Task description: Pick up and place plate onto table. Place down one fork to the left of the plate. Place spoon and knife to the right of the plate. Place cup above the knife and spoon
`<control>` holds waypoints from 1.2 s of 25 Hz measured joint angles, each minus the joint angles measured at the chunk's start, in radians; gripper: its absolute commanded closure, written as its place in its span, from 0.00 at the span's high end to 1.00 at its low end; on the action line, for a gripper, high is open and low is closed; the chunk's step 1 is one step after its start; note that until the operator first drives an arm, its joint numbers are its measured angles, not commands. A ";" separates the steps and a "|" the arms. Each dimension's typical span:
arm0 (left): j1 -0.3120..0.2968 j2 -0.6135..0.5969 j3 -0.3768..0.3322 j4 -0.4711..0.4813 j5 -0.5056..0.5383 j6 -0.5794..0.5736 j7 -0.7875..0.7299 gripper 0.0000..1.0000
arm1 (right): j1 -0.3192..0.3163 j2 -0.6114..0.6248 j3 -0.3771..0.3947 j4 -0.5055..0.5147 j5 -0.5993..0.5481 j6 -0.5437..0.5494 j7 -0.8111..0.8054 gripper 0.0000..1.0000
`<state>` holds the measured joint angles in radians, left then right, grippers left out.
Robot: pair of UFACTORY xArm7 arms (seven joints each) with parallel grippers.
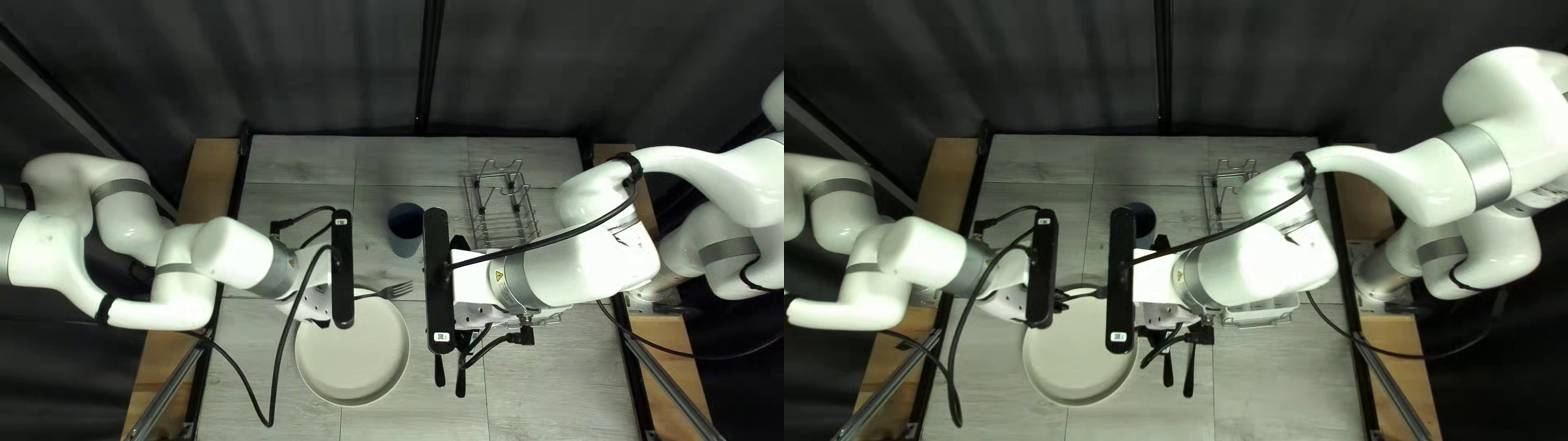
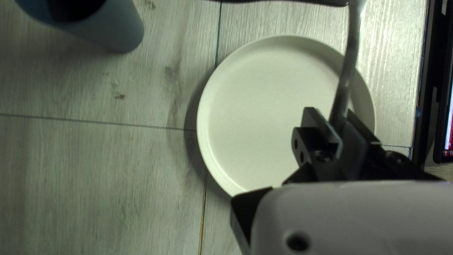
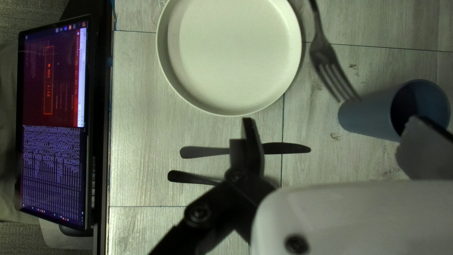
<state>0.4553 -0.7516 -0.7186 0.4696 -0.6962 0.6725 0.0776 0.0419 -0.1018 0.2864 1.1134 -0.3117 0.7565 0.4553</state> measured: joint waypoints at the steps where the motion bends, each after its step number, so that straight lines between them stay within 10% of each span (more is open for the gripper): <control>1: -0.005 -0.014 0.014 -0.008 -0.001 0.008 0.006 0.00 | 0.000 0.000 0.000 0.000 0.000 0.000 0.000 1.00; 11: -0.049 -0.145 0.069 -0.061 0.004 0.105 -0.017 0.00 | 0.000 -0.016 -0.003 -0.016 0.003 0.009 -0.009 1.00; 30: -0.050 -0.146 0.071 -0.064 0.001 0.104 -0.017 0.00 | 0.035 -0.489 -0.094 -0.318 0.197 0.393 -0.082 1.00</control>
<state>0.4058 -0.8976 -0.6474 0.4053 -0.6957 0.7764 0.0603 0.0772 -0.5909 0.1925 0.7956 -0.1142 1.1495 0.3731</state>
